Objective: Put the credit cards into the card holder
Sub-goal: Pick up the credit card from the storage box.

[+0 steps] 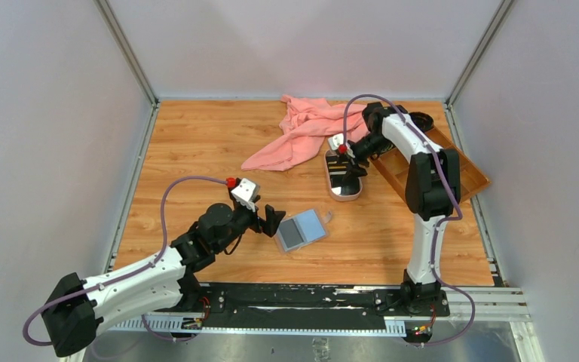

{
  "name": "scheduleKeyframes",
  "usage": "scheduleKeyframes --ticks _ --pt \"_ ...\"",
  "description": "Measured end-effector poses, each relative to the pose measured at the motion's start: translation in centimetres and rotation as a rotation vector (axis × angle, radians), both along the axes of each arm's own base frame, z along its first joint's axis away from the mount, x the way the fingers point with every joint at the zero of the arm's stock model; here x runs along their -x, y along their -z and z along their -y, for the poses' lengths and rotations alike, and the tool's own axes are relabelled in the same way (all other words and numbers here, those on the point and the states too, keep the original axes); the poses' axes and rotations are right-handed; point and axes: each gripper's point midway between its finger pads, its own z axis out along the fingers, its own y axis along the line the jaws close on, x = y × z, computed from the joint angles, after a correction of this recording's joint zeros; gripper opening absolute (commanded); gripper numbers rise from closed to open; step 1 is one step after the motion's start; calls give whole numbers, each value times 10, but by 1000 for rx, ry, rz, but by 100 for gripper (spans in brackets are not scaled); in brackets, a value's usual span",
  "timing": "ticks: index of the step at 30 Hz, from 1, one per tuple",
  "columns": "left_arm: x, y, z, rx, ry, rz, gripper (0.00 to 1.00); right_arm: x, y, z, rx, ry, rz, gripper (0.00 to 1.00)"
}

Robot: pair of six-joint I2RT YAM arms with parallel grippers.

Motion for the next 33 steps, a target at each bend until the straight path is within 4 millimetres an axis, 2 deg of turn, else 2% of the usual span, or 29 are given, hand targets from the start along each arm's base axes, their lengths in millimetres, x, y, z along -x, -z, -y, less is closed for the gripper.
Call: scheduleKeyframes --ticks 10,17,25,33 --pt "-6 2 -5 -9 -41 16 100 -2 22 8 70 39 -62 60" --pt "-5 11 -10 -12 -55 16 100 -3 41 11 102 91 -135 59" --pt "-6 11 -10 -11 -61 18 100 -1 42 11 109 119 -163 55" --pt "-7 12 -10 -14 -64 16 100 0 42 10 110 143 -187 63"
